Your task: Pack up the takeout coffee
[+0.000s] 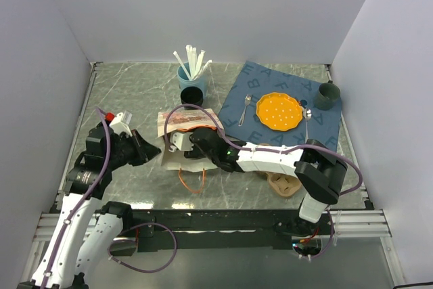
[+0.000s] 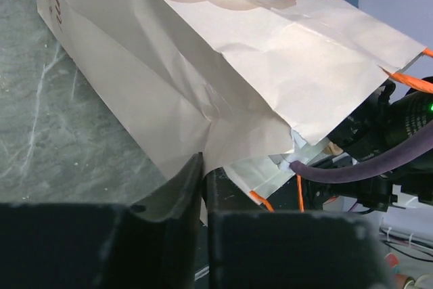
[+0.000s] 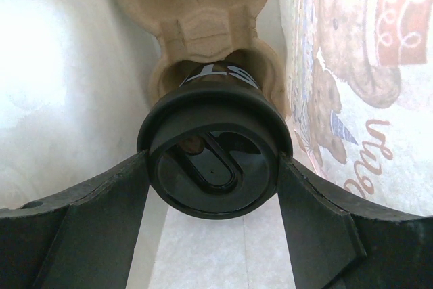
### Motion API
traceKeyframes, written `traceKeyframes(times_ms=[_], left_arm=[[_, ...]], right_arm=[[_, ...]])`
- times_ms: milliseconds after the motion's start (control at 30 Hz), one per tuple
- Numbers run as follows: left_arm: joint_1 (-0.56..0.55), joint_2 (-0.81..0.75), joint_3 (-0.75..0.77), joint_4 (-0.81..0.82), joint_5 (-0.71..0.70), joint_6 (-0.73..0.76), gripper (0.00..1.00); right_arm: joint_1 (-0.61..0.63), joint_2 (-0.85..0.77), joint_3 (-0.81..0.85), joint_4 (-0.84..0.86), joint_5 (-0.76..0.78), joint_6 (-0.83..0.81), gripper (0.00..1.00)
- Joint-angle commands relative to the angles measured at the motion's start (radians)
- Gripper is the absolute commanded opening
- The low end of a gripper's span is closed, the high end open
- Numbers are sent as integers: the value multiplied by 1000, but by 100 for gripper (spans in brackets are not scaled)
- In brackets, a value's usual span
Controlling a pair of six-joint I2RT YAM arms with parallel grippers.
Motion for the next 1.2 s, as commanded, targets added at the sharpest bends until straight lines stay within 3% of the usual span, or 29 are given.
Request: traceKeyframes(times_ms=[0,67,833,1033,1133,1167], left_arm=[[-3,7,57,0,-16,24,5],[-3,9,62,1,-11,23,1],[-3,-4,29,26,55,-46,1],[-3,-8,25,23,58,-46,1],[-3,-8,22,24,62,-49,1],[-3,-11,20,24,62,-49,1]], right_arm=[[-4,9,45,41,11,14,47],[-6,11,41,47,14,16,47],[-21,67,-5,162,14,-23,55],[-20,90,18,179,32,-23,63],[-20,97,22,184,40,-17,70],[-20,101,24,182,40,-17,77]])
